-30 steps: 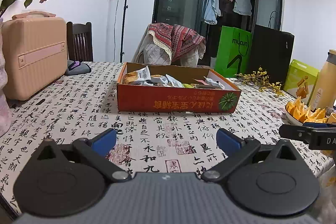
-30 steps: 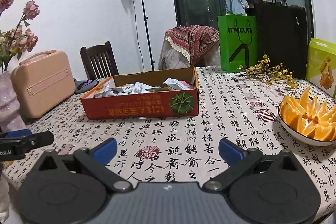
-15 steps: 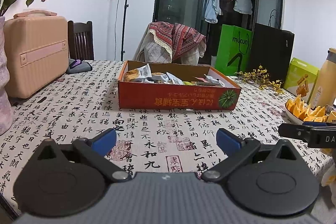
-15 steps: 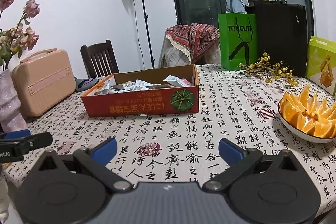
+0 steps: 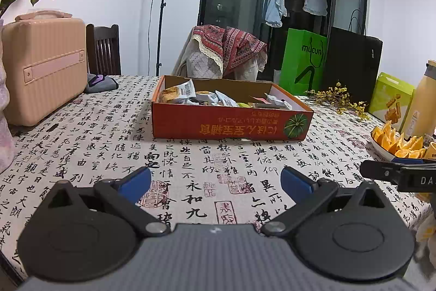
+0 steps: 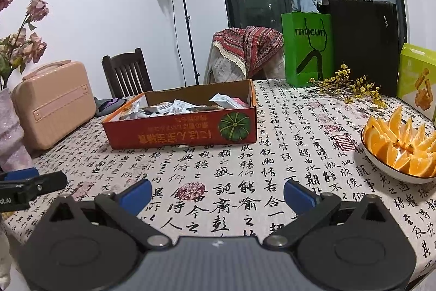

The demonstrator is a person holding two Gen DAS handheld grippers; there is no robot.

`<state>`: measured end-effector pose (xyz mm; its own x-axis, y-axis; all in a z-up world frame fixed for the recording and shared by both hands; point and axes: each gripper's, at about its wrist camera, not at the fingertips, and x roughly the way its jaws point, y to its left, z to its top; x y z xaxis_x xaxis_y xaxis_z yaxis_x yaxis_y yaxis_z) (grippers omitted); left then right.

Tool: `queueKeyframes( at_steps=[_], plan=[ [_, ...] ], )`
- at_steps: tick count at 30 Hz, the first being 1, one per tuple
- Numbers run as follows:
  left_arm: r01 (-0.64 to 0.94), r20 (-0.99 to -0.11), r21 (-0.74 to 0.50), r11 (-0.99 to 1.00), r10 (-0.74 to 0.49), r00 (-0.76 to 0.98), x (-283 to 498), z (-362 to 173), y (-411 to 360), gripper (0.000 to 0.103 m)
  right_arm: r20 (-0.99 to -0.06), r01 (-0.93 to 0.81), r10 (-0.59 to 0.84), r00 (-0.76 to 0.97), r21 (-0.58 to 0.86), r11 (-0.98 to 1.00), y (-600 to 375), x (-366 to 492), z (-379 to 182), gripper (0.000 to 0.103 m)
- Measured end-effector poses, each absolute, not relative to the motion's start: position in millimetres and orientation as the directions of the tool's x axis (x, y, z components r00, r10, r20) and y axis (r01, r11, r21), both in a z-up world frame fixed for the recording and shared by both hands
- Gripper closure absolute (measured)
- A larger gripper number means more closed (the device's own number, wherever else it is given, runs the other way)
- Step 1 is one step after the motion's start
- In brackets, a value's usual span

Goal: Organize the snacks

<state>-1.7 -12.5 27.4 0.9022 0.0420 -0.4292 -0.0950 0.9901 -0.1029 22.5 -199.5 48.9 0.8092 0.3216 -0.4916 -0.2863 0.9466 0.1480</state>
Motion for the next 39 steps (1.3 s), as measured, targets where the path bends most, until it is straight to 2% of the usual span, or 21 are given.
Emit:
queueKeyframes(
  at_steps=[39],
  plan=[
    [-0.094, -0.440, -0.111, 0.989, 0.036, 0.897, -1.5, 21.9, -10.5, 0.000, -0.505, -0.287, 0.317, 0.802, 0.139, 0.948, -197.1, 24.1, 43.0, 0.000]
  ],
)
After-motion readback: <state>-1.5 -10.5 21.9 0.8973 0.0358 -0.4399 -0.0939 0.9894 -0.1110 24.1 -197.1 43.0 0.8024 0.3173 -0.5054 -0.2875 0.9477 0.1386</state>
